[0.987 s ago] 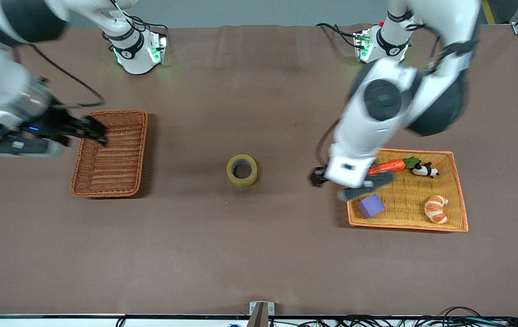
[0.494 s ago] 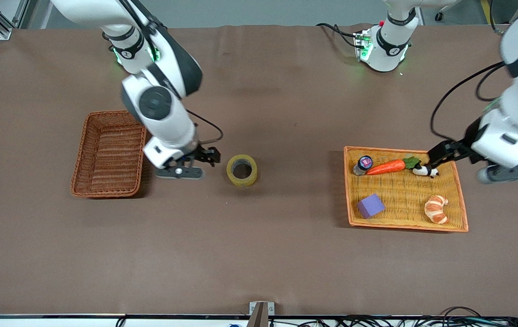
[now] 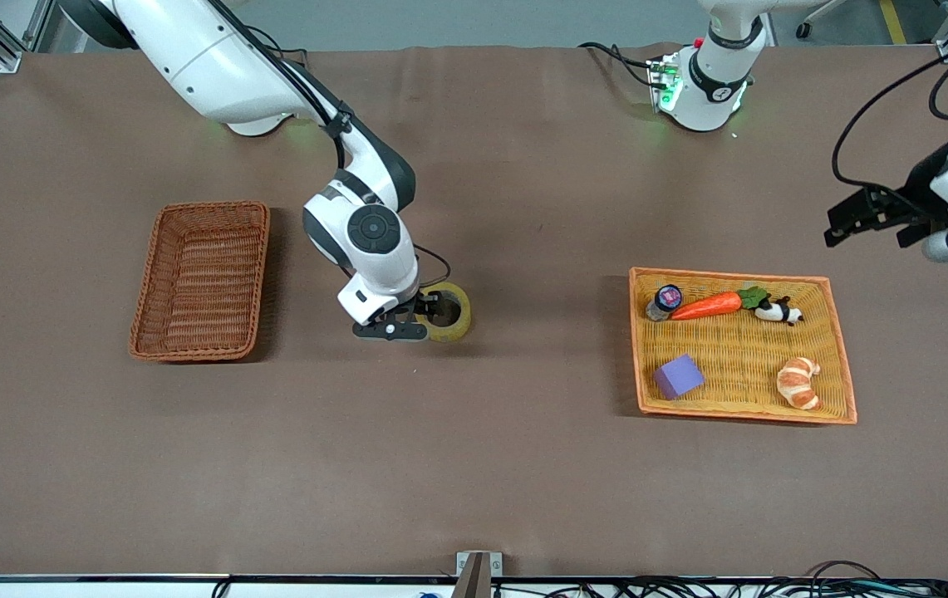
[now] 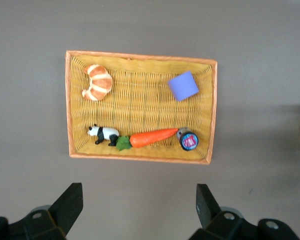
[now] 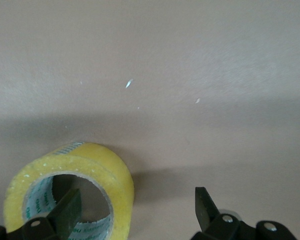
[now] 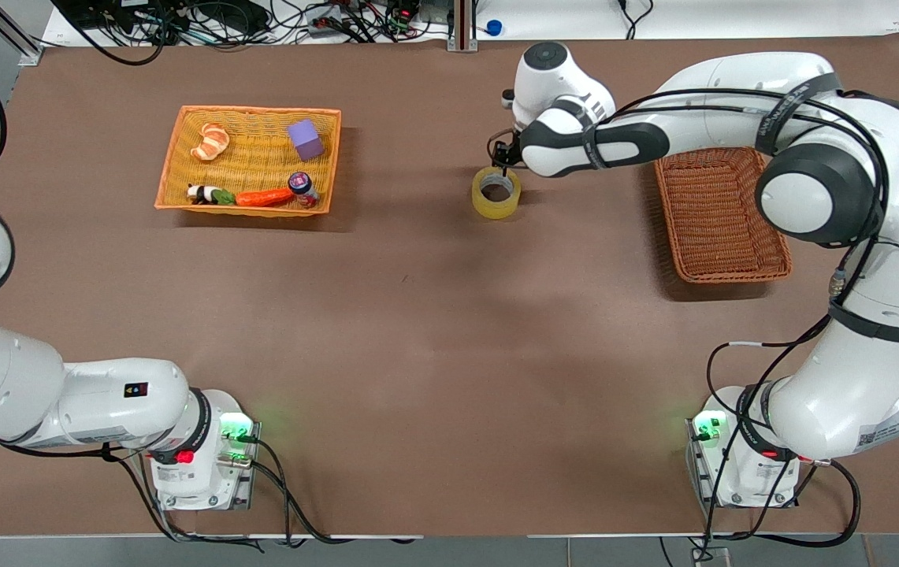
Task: Move tape to another basket
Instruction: 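Grasp the tape roll with the right gripper while the left gripper withdraws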
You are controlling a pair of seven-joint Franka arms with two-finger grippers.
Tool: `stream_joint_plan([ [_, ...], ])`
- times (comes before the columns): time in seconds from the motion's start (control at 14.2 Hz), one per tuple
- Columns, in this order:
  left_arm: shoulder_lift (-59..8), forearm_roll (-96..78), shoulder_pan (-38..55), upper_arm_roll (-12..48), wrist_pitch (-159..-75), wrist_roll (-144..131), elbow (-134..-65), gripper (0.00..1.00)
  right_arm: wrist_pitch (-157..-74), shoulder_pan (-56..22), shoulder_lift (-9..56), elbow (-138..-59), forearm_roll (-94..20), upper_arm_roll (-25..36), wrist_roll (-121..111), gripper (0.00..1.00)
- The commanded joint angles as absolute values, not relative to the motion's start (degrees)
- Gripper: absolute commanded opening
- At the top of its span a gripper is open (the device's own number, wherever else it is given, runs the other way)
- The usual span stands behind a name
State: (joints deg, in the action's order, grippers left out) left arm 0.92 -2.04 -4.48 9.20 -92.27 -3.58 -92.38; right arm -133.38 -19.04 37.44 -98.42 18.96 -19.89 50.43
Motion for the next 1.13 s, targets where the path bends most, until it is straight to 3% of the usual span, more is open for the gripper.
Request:
stream_joint_plan([
  [0.0,5.18,-1.23,-4.57,9.58,-89.66,-2.99,-94.92,1.0,-134.38,-20.12,38.93,-97.65,20.83,-20.13,51.94,1.0],
  [0.14,5.54,0.08,-5.09,9.84,-87.82,-2.55,-94.57,1.0,-134.47,-20.92,39.72,-97.73,22.66,-20.13,51.94,1.0],
  [0.35,5.45,1.05,-4.92,9.75,-85.52,-2.99,-91.94,1.0,-134.56,-21.01,40.51,-97.73,25.65,-20.13,52.03,0.9],
  [0.49,4.84,4.55,-4.49,10.28,-85.52,-2.81,-90.71,1.0,-134.47,-20.92,40.78,-97.82,27.94,-20.13,52.29,0.76],
  [0.92,4.31,3.96,-4.92,10.2,-85.08,-3.16,-90.18,1.0,-136.23,-21.53,41.92,-97.82,28.21,-20.13,54.56,0.15],
  [1.06,4.22,3.96,-5.01,9.84,-84.99,-3.16,-89.48,1.0,-136.06,-22.15,41.92,-97.73,30.22,-20.13,59.04,0.04],
])
